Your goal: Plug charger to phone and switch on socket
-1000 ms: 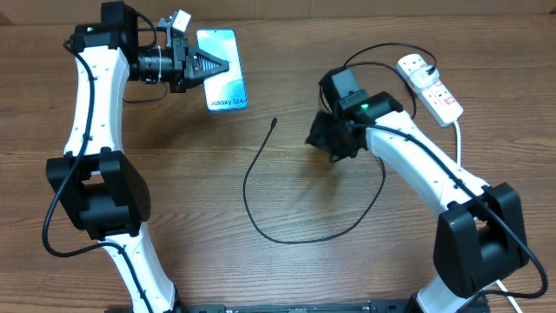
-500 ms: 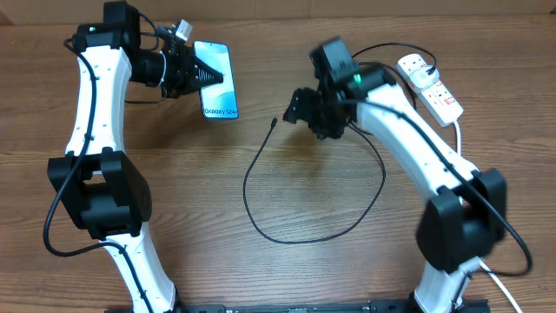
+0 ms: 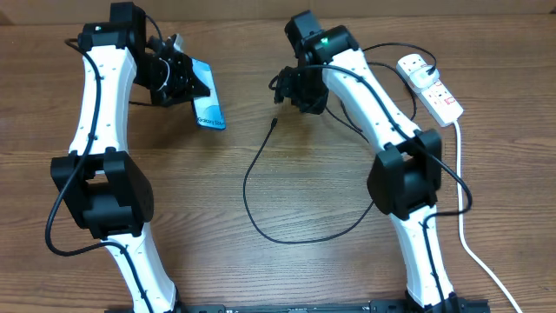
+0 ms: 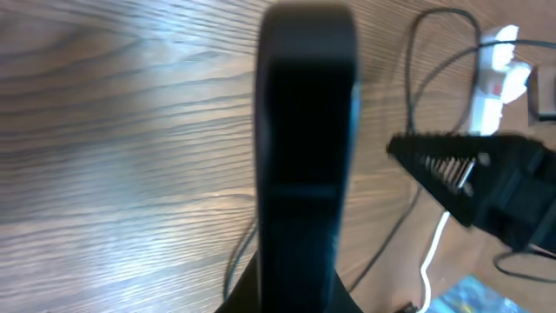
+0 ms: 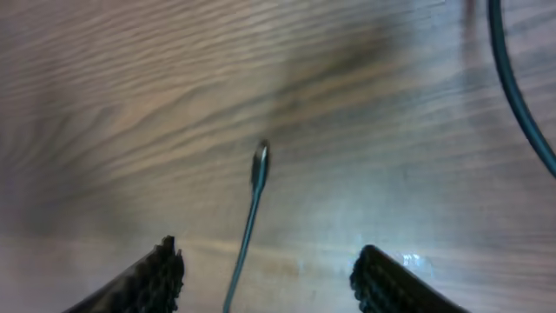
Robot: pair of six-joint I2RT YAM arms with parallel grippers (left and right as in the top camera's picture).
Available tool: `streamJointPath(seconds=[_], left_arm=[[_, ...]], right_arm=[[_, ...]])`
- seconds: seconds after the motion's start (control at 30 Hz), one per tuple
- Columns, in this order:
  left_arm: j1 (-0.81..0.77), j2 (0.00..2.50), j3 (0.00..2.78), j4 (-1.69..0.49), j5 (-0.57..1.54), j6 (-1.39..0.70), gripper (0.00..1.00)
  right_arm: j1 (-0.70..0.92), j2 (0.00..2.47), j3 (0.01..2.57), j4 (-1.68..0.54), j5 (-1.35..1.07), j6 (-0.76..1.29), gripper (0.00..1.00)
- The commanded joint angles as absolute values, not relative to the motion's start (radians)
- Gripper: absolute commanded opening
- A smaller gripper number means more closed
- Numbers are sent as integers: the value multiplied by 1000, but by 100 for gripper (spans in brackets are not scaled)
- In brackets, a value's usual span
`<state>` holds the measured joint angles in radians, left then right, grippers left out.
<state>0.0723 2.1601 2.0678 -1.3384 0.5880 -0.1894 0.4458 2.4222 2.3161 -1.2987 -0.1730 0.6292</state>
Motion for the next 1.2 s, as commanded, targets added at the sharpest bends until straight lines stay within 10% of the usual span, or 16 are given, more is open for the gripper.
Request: streamJointPath(seconds=[0.0, 1.17], left_arm=[[72, 2131, 2078, -1338, 549, -217, 4], [73, 2131, 2078, -1380, 535, -202, 4]], right_arm=[[494, 2463, 2342, -1270, -60, 788, 53], [611, 2602, 2316, -1312, 81, 927, 24]])
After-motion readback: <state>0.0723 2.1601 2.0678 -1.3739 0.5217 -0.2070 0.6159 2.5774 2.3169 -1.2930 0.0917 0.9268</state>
